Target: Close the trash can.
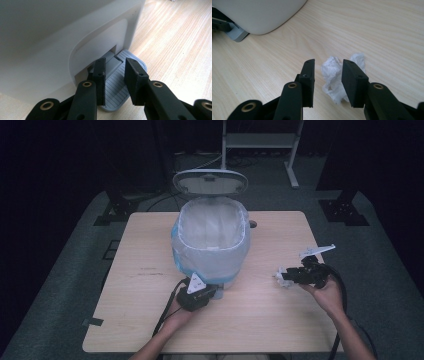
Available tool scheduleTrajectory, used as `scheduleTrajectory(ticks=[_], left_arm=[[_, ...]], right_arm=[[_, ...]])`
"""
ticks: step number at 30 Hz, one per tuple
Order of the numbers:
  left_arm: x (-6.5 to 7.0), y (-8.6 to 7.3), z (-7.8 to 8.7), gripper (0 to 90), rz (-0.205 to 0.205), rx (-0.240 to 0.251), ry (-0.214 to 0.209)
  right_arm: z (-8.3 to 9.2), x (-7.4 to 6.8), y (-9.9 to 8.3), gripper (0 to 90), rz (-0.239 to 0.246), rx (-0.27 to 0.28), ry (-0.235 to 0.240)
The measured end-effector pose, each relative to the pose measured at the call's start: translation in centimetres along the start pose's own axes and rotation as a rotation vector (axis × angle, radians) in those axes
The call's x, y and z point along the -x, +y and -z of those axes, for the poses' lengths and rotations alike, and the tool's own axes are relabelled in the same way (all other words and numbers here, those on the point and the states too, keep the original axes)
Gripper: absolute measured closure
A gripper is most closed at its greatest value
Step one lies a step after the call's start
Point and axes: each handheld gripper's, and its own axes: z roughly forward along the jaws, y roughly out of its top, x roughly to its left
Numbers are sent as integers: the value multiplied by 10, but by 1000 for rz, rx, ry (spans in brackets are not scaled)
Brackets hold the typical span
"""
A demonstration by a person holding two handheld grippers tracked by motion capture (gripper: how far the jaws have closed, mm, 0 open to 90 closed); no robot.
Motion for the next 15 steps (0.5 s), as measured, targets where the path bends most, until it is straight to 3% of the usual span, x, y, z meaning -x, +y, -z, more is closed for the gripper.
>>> scheduleTrajectory(ticks=[11,15], left_arm=[[0,0,0,710,-1,0,0],[0,0,0,710,3,4,0]], right_arm=[[-17,2,-9,622,-10,-58,-4],[-23,3,-11,673,-4,-78,-7]])
